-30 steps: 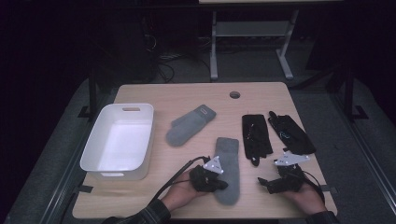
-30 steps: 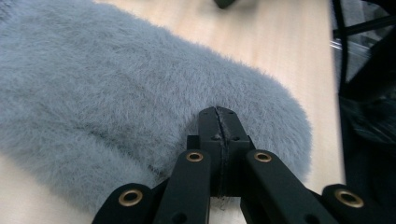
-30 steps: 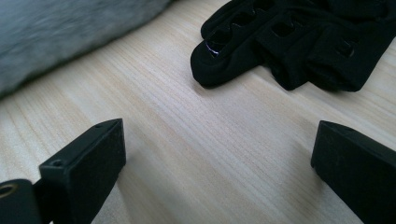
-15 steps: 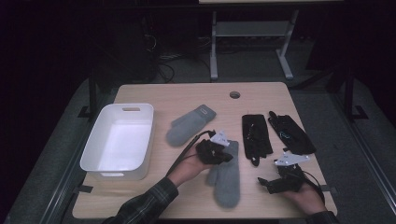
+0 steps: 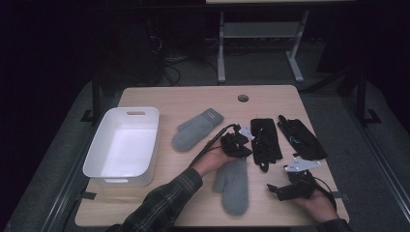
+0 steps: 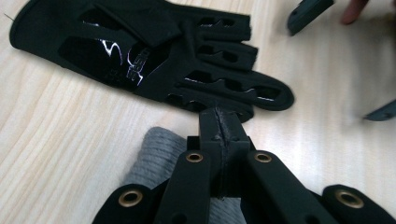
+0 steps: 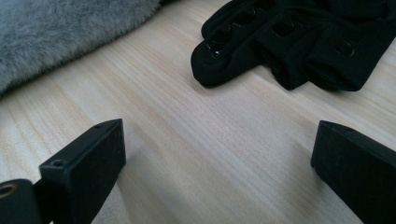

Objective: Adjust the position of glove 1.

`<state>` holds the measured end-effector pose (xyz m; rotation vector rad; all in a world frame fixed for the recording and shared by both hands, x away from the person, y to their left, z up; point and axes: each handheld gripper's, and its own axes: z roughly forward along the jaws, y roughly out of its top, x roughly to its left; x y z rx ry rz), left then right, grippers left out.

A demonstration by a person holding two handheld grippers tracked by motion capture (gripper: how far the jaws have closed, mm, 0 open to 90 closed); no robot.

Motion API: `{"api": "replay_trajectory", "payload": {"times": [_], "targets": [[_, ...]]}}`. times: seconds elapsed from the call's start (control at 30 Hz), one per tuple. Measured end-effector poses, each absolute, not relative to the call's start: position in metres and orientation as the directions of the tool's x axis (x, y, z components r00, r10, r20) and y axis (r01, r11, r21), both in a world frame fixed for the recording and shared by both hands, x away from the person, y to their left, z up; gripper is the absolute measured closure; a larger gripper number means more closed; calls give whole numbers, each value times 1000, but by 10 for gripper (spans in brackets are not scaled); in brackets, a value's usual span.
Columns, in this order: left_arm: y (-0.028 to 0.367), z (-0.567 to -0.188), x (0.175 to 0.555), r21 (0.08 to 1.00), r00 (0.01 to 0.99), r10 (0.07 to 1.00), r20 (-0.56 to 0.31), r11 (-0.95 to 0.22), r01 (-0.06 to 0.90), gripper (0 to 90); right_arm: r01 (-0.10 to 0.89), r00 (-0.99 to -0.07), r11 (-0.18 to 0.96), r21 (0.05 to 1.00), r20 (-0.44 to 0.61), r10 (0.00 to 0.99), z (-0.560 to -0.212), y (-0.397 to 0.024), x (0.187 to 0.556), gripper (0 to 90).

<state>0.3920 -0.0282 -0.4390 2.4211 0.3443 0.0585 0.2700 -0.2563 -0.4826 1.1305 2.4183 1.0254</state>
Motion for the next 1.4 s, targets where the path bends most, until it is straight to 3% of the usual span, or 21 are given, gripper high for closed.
{"api": "replay_trajectory", "payload": {"times": [0.23,0.53,0.63,0.73,0.8,0.83,0.93,1.1,1.13,1.4], "targets": [[-15,-441,400,618,951,307,-50,-738,270,893,557,-653,442,703,43,756,-483,-256,270,29],[40,-441,401,628,906,420,-63,-689,363,893,550,-666,457,699,38,745,-482,-259,268,48],[58,-441,398,626,892,448,-66,-678,386,892,562,-669,470,680,40,742,-476,-260,268,188],[72,-441,393,625,882,467,-69,-669,403,893,565,-689,458,686,86,720,-466,-258,266,409],[78,-440,390,624,878,475,-65,-667,407,893,560,-698,454,693,100,709,-463,-256,264,460],[82,-440,389,627,876,478,-64,-664,408,892,540,-724,458,707,112,681,-456,-247,260,552],[86,-442,386,639,865,495,-84,-639,428,892,515,-747,478,711,100,657,-451,-237,256,621],[91,-442,383,638,865,496,-83,-640,428,892,456,-821,508,730,125,557,-442,-203,246,796],[90,-443,383,637,864,496,-84,-640,429,892,433,-845,512,742,137,517,-439,-191,242,866],[89,-444,384,627,871,486,-75,-656,420,893,406,-889,551,729,176,423,-443,-160,237,900]]}}
